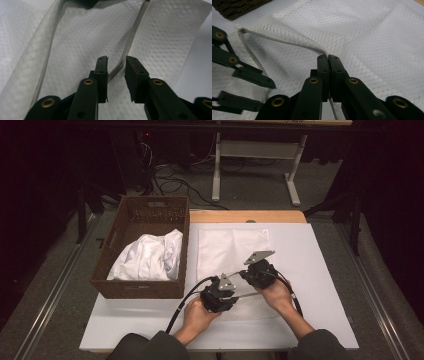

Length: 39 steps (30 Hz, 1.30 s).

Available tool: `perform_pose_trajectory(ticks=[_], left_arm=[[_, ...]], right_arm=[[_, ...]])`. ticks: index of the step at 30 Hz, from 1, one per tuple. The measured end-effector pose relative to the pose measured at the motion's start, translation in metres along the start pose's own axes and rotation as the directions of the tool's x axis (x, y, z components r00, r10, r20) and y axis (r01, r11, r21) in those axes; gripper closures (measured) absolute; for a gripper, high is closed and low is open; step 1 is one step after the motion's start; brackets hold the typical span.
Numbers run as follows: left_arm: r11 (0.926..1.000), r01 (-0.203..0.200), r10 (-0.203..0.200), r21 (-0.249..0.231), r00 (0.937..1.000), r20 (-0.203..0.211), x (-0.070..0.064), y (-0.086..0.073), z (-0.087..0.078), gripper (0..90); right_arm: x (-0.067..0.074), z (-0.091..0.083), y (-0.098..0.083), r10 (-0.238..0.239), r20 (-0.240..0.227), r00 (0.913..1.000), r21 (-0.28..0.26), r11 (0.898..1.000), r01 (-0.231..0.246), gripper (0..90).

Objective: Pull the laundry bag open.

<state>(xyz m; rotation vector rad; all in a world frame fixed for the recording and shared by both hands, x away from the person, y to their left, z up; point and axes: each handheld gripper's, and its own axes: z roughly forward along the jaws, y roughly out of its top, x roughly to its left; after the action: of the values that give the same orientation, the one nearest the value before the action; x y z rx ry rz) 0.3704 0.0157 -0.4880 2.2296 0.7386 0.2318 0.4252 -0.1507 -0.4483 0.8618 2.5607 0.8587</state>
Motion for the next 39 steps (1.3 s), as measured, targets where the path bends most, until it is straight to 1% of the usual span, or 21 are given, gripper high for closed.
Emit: perform_pose_trajectory(ticks=[1, 2, 3, 4, 6, 11, 14, 18, 19, 20, 22, 23, 24, 25, 26, 27, 32, 34, 36, 38, 39], left_arm=[[1.0, 0.0, 0.0, 0.0, 1.0, 0.0, 0.0, 0.0, 0.0, 78.1], [0.9996, -0.016, 0.016, 0.024, 0.9998, -0.009, 0.0, 0.001, 0.008, 80.9], [0.9996, -0.016, 0.016, 0.024, 0.9998, -0.009, 0.0, 0.001, 0.008, 84.0], [0.998, -0.027, 0.028, 0.057, 0.9995, -0.011, 0.0, 0.0, 0.014, 85.6], [0.9955, -0.043, 0.045, 0.084, 0.9988, -0.019, 0.0, -0.002, 0.018, 86.9], [0.9959, -0.038, 0.04, 0.082, 0.9991, -0.013, 0.001, -0.005, 0.02, 87.0], [0.9962, -0.037, 0.038, 0.078, 0.9992, -0.01, 0.001, -0.006, 0.02, 86.9], [0.9958, -0.045, 0.046, 0.079, 0.9989, -0.011, 0.002, -0.007, 0.02, 86.0], [0.9956, -0.047, 0.048, 0.082, 0.9987, -0.013, 0.002, -0.007, 0.02, 85.9], [0.9958, -0.043, 0.044, 0.08, 0.9989, -0.013, 0.002, -0.007, 0.02, 85.8], [0.9963, -0.036, 0.037, 0.077, 0.9992, -0.014, 0.002, -0.007, 0.021, 84.6], [0.9963, -0.036, 0.037, 0.077, 0.9992, -0.014, 0.002, -0.007, 0.021, 84.0], [0.9966, -0.033, 0.035, 0.075, 0.9992, -0.017, 0.002, -0.008, 0.021, 83.3], [0.9966, -0.033, 0.035, 0.075, 0.9992, -0.017, 0.002, -0.008, 0.021, 83.1], [0.9962, -0.044, 0.046, 0.076, 0.9986, -0.025, 0.001, -0.008, 0.021, 82.8], [0.9954, -0.055, 0.058, 0.078, 0.9979, -0.03, 0.001, -0.008, 0.021, 82.7], [0.9939, -0.079, 0.084, 0.076, 0.995, -0.054, -0.003, -0.008, 0.021, 82.2], [0.9938, -0.084, 0.089, 0.073, 0.9941, -0.062, -0.005, -0.009, 0.021, 82.2], [0.9931, -0.09, 0.095, 0.074, 0.9932, -0.068, -0.006, -0.009, 0.021, 82.3], [0.9933, -0.088, 0.093, 0.075, 0.9935, -0.065, -0.006, -0.009, 0.021, 82.4], [0.9942, -0.079, 0.083, 0.073, 0.9948, -0.059, -0.005, -0.009, 0.021, 82.4]], right_arm=[[0.0, 0.0, 0.0, 0.0, 0.0, 1.0, 0.0, 1.0, 0.0, 89.0], [0.0, -0.001, 0.0, 0.0, 0.001, 1.0, -0.002, 1.0, 0.0, 89.0], [-0.001, -0.002, 0.0, -0.005, 0.0, 1.0, -0.002, 1.0, 0.005, 89.0], [-0.001, -0.002, 0.0, 0.003, -0.002, 1.0, -0.003, 1.0, -0.003, 89.0], [-0.002, -0.004, 0.0, 0.006, -0.002, 1.0, -0.003, 1.0, -0.006, 89.0], [-0.004, -0.007, 0.002, 0.018, -0.006, 0.9998, -0.004, 1.0, -0.018, 89.2], [-0.006, -0.008, 0.005, 0.012, -0.01, 0.9999, -0.005, 1.0, -0.012, 89.4], [-0.011, -0.012, 0.014, 0.035, -0.032, 0.9989, 0.01, 0.999, -0.034, 89.6], [-0.015, -0.014, 0.019, 0.049, -0.042, 0.998, 0.02, 0.999, -0.048, 89.7], [-0.015, -0.014, 0.019, 0.049, -0.042, 0.998, 0.02, 0.999, -0.048, 89.7], [-0.021, -0.018, 0.026, 0.064, -0.05, 0.9967, 0.036, 0.997, -0.062, 89.7], [-0.021, -0.018, 0.026, 0.064, -0.05, 0.9967, 0.036, 0.997, -0.062, 89.7], [-0.024, -0.021, 0.031, 0.059, -0.055, 0.9967, 0.042, 0.997, -0.057, 89.7], [-0.024, -0.021, 0.031, 0.059, -0.055, 0.9967, 0.042, 0.997, -0.057, 89.7], [-0.026, -0.024, 0.037, 0.057, -0.05, 0.9971, 0.054, 0.997, -0.054, 89.7], [-0.027, -0.025, 0.039, 0.049, -0.047, 0.9977, 0.05, 0.998, -0.046, 89.7], [-0.033, -0.034, 0.052, 0.056, -0.027, 0.9981, 0.045, 0.997, -0.055, 89.7], [-0.035, -0.037, 0.055, 0.064, -0.022, 0.9977, 0.041, 0.997, -0.063, 89.7], [-0.035, -0.041, 0.058, 0.059, -0.016, 0.9982, 0.037, 0.998, -0.058, 89.7], [-0.036, -0.045, 0.062, 0.051, -0.011, 0.9986, 0.035, 0.998, -0.051, 89.7], [-0.036, -0.047, 0.063, 0.054, -0.008, 0.9985, 0.035, 0.998, -0.053, 89.7]])
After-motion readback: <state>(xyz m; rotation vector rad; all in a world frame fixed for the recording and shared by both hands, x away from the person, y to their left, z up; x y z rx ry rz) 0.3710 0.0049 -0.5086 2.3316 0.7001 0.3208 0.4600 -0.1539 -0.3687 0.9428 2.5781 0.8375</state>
